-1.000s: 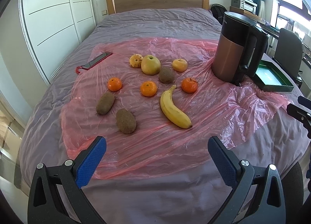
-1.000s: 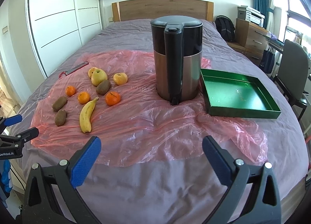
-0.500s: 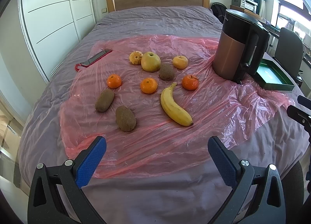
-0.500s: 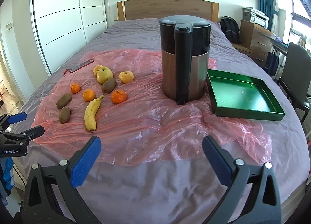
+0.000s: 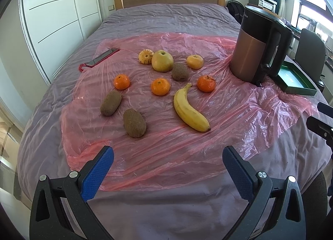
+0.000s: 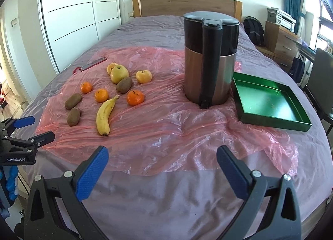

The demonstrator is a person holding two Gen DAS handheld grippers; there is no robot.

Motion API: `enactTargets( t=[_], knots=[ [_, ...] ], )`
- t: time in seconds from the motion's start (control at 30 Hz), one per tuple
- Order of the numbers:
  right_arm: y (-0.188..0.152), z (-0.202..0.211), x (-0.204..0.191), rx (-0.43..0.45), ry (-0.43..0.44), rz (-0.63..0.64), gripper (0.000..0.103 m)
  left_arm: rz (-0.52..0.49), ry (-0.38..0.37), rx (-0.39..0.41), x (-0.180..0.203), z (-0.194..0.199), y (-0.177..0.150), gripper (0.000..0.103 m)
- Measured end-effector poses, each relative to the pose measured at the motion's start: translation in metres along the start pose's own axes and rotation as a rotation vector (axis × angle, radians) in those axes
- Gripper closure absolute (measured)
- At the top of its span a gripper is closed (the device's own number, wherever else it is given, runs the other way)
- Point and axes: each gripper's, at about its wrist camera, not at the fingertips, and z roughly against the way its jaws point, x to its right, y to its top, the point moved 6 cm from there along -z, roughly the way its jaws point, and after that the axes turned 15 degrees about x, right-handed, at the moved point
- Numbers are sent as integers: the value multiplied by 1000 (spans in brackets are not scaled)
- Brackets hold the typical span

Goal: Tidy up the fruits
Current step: 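Move both tools toward the fruit on the pink sheet, then grasp the brown kiwi with the left tool while the right tool grasps the banana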

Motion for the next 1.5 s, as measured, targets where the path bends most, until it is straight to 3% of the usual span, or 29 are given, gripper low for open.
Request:
enactTargets(
  t=[0.27, 0.43, 0.63, 0.7, 0.77, 0.87, 0.9, 1.03, 1.1, 1.33, 1.4, 1.5],
  knots=[
    [-6, -29, -41, -69, 98, 25, 0, 91, 40, -23, -39, -12, -10, 2],
    [-8, -58, -79, -122, 194, 49, 3, 164, 62, -40, -74, -27, -12, 12],
    [-8, -101, -117, -168, 274, 62, 5, 166, 31, -105, -87, -64, -11, 23],
    [-9, -117, -125, -186, 295, 61, 24, 169, 17, -130, -85, -79, -12, 30],
    [-8, -135, -135, -207, 314, 60, 33, 182, 3, -159, -83, -93, -13, 37],
    [-9, -157, -147, -233, 328, 76, 37, 206, -5, -200, -81, -113, -18, 41],
    [-9, -163, -149, -245, 332, 78, 46, 218, -9, -212, -82, -119, -20, 42],
    [-16, -191, -160, -303, 338, 104, 63, 257, -16, -244, -84, -135, -25, 46],
    [-22, -201, -162, -334, 343, 106, 77, 276, -17, -259, -86, -141, -26, 48],
    [-34, -223, -166, -383, 348, 118, 93, 269, 18, -301, -82, -158, -30, 55],
    [-35, -225, -165, -383, 350, 121, 102, 276, 18, -302, -80, -161, -30, 63],
    [-34, -224, -161, -373, 363, 98, 103, 284, 28, -288, -79, -160, -30, 64]
  ],
)
